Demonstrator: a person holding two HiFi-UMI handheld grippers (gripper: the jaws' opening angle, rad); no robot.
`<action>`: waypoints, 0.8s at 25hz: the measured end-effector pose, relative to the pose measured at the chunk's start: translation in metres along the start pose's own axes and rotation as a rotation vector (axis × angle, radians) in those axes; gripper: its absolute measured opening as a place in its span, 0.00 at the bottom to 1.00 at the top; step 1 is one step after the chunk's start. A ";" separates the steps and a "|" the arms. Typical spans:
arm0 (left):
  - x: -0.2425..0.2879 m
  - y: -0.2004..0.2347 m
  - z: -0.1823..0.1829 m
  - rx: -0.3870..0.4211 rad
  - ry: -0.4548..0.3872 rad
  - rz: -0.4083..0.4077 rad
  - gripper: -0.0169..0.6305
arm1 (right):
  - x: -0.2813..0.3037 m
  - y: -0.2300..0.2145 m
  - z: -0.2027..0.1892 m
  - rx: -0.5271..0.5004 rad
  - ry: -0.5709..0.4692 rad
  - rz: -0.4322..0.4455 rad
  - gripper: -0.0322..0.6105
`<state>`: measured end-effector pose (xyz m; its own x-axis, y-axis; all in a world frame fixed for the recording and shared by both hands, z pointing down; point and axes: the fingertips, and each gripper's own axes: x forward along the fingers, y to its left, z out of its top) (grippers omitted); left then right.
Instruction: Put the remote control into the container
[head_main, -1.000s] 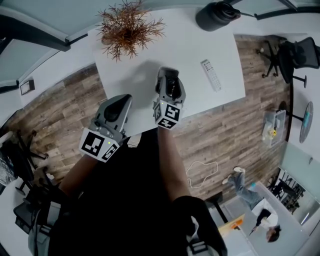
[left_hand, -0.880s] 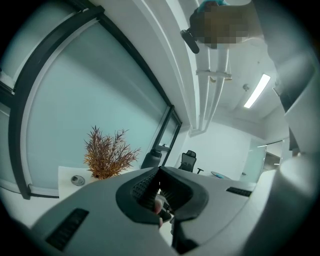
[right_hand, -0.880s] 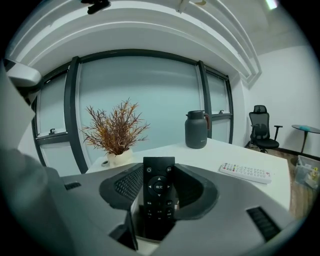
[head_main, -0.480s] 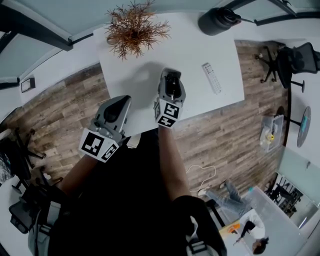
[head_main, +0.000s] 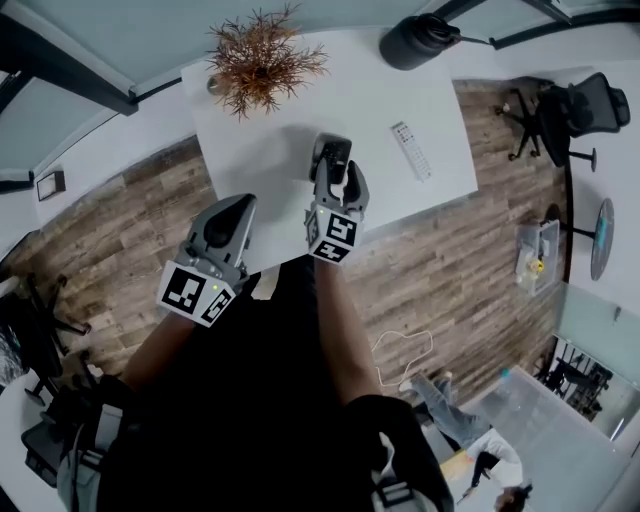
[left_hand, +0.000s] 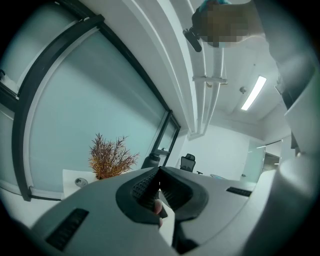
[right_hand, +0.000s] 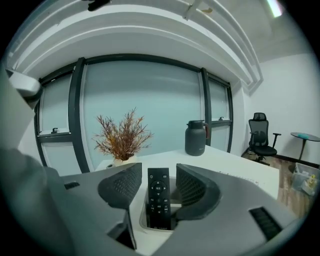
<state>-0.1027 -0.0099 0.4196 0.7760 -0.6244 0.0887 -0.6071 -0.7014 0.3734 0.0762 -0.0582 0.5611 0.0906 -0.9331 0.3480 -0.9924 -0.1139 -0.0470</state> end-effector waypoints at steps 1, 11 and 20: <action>0.000 -0.003 0.001 0.003 -0.003 -0.010 0.04 | -0.008 -0.001 0.010 0.011 -0.022 -0.009 0.38; -0.003 -0.060 0.027 0.077 -0.027 -0.088 0.04 | -0.128 -0.033 0.081 0.067 -0.155 -0.065 0.06; 0.001 -0.148 0.025 0.105 -0.030 -0.133 0.04 | -0.241 -0.054 0.096 0.082 -0.219 -0.003 0.05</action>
<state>-0.0166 0.0844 0.3417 0.8461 -0.5327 0.0171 -0.5153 -0.8096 0.2811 0.1159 0.1398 0.3902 0.1183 -0.9835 0.1369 -0.9828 -0.1357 -0.1256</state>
